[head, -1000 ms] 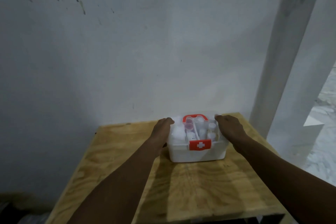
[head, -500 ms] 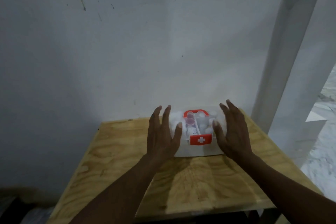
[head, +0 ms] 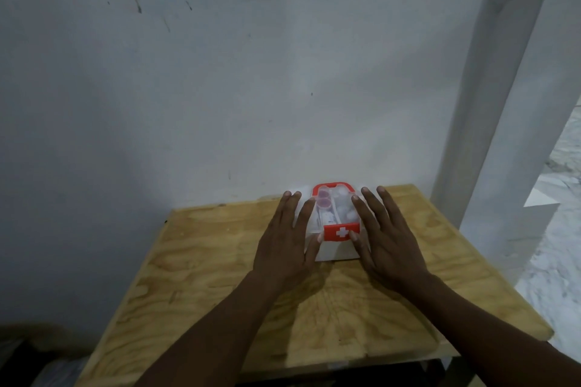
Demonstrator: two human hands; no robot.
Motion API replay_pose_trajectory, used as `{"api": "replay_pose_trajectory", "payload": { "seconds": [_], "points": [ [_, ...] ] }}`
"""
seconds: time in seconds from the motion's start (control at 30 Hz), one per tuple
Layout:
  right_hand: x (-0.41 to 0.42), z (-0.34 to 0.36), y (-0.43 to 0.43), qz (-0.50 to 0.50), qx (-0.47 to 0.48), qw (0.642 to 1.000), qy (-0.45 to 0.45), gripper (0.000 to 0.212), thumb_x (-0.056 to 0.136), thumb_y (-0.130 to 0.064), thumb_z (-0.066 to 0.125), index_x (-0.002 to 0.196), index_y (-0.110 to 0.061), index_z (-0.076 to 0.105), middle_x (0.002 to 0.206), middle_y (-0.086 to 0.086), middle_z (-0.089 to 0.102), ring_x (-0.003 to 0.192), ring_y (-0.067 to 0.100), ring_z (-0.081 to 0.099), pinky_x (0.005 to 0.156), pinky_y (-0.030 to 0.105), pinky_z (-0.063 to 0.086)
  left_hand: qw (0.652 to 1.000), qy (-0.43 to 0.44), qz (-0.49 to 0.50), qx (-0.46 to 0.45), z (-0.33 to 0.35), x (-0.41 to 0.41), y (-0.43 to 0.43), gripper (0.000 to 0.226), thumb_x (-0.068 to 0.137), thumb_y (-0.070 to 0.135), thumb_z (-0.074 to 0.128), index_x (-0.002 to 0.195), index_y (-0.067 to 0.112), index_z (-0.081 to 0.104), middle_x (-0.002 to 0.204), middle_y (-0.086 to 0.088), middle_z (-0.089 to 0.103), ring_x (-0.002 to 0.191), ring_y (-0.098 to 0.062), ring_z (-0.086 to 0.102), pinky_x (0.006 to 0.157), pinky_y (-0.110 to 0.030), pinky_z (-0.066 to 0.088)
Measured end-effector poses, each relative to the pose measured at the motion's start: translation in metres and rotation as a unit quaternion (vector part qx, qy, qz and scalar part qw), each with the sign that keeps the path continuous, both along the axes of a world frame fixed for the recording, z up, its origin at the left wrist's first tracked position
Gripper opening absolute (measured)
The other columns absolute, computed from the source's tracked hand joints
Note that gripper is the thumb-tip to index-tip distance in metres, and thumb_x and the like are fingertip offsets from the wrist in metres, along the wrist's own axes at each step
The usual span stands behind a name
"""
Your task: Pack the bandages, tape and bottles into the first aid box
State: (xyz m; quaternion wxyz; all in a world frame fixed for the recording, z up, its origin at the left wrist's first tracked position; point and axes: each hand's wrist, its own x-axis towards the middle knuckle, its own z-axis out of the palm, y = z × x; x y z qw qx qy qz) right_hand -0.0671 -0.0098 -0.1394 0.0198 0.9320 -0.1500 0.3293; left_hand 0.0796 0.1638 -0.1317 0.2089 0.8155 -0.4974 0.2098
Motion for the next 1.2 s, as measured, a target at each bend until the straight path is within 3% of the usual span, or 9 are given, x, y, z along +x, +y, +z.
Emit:
{"api": "replay_pose_trajectory", "payload": {
  "seconds": [0.13,0.3,0.47,0.57,0.8,0.9,1.03,1.2],
  "points": [
    [0.014,0.005,-0.010,-0.006,0.001,1.000,0.029,0.068,0.099,-0.054,0.032,0.155,-0.018,0.018,0.163,0.009,0.020,0.153,0.029,0.007,0.122,0.047,0.016,1.000,-0.001,0.020,0.013,0.002,0.016,-0.011,0.067,0.097,0.063,0.031,0.152,0.025,0.024,0.162,-0.009,0.032,0.151,-0.030,0.027,0.112,-0.041,0.034],
    [0.037,0.013,-0.024,-0.005,0.011,0.998,0.055,0.066,0.099,-0.055,0.029,0.152,-0.017,0.023,0.160,0.011,0.027,0.151,0.032,0.013,0.120,0.046,0.018,0.997,0.024,0.041,0.057,0.012,0.034,-0.023,0.070,0.100,0.061,0.031,0.159,0.026,0.015,0.169,-0.002,0.010,0.156,-0.023,0.003,0.120,-0.040,0.022],
    [0.061,0.020,-0.038,0.002,0.048,0.995,0.083,0.068,0.098,-0.059,0.022,0.153,-0.019,0.020,0.162,0.009,0.023,0.152,0.032,0.008,0.119,0.050,0.027,0.990,0.071,0.055,0.106,0.023,0.054,-0.040,0.076,0.098,0.065,0.031,0.159,0.029,0.003,0.169,0.001,-0.005,0.155,-0.024,-0.012,0.119,-0.044,0.028],
    [0.074,0.023,-0.045,-0.003,0.062,0.993,0.101,0.073,0.094,-0.062,0.016,0.154,-0.020,0.018,0.163,0.007,0.019,0.153,0.031,0.003,0.120,0.049,0.024,0.984,0.091,0.067,0.137,0.029,0.064,-0.048,0.080,0.097,0.064,0.038,0.158,0.030,-0.001,0.169,0.002,-0.011,0.154,-0.026,-0.016,0.118,-0.047,0.030],
    [0.077,0.029,-0.048,-0.005,0.073,0.990,0.123,0.074,0.094,-0.063,0.026,0.154,-0.021,0.018,0.164,0.007,0.017,0.152,0.031,0.003,0.119,0.048,0.018,0.977,0.104,0.067,0.173,0.033,0.067,-0.050,0.092,0.093,0.058,0.054,0.157,0.032,-0.007,0.168,0.002,-0.017,0.153,-0.030,-0.019,0.116,-0.048,0.033],
    [0.076,0.043,-0.045,-0.010,0.097,0.981,0.168,0.077,0.092,-0.065,0.029,0.154,-0.022,0.015,0.165,0.006,0.013,0.153,0.030,0.001,0.121,0.053,0.021,0.969,0.135,0.057,0.201,0.046,0.066,-0.048,0.097,0.092,0.053,0.060,0.157,0.031,-0.008,0.168,0.001,-0.017,0.155,-0.033,-0.011,0.120,-0.053,0.027],
    [0.074,0.088,-0.042,-0.018,0.112,0.972,0.207,0.068,0.095,-0.054,0.045,0.152,-0.024,0.022,0.162,0.004,0.024,0.150,0.028,0.018,0.117,0.054,0.028,0.952,0.125,0.070,0.269,0.085,0.061,-0.044,0.094,0.093,0.054,0.056,0.158,0.033,-0.009,0.168,-0.003,-0.017,0.154,-0.040,-0.008,0.122,-0.057,0.007],
    [0.071,0.156,-0.029,-0.004,0.098,0.980,0.171,0.066,0.096,-0.045,0.050,0.153,-0.026,0.023,0.162,0.002,0.025,0.148,0.027,0.026,0.116,0.051,0.032,0.961,0.085,0.089,0.249,0.148,0.054,-0.035,0.094,0.093,0.051,0.059,0.158,0.036,-0.007,0.169,-0.004,-0.012,0.155,-0.037,-0.004,0.122,-0.056,0.006]
  ]
}}
